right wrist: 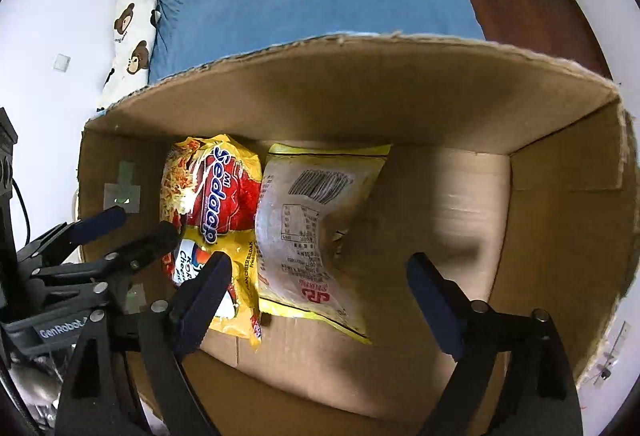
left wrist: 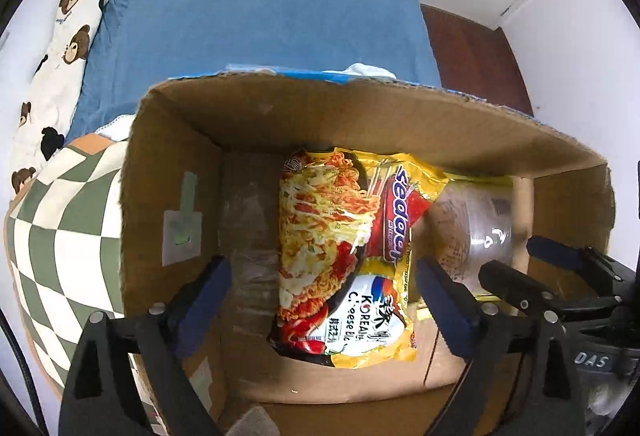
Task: Organize snacks
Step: 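Carry both packs into the cardboard box and open both tools, then withdraw both tools from the box back over the snacks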
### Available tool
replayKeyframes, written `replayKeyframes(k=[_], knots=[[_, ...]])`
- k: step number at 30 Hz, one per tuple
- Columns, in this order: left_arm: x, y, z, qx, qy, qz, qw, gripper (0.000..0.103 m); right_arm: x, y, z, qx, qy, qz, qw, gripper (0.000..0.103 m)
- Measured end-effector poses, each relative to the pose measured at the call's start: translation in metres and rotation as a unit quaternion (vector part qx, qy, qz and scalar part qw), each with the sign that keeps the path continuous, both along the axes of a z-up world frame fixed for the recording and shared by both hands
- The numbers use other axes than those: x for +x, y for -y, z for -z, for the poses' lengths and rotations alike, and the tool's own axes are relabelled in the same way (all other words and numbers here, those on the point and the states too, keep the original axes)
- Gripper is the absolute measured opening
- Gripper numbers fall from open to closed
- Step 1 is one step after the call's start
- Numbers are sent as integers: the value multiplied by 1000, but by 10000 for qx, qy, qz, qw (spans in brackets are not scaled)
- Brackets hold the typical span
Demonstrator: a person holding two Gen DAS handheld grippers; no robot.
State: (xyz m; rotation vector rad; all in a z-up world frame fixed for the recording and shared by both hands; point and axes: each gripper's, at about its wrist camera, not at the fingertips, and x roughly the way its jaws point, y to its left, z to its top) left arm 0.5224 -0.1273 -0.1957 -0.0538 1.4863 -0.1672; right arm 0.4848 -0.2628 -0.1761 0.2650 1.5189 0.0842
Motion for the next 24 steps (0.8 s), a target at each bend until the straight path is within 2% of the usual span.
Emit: replayKeyframes(k=[6, 10, 18, 24], knots=[[-20, 4, -19, 128, 394, -16, 9991, 94, -25, -15, -26, -428, 198, -58, 9989, 92], [-35, 0, -36, 248, 728, -116, 9970, 94, -61, -19, -48, -652, 526, 46, 9965, 92], [-78, 6, -71, 437, 1548, -140, 9869, 94, -122, -42, -87, -1125, 1248, 171, 9856, 92], [-117, 7, -100, 488, 2075, -4, 9770, 94, -166, -57, -121, -1453, 1806, 288, 9723, 92]])
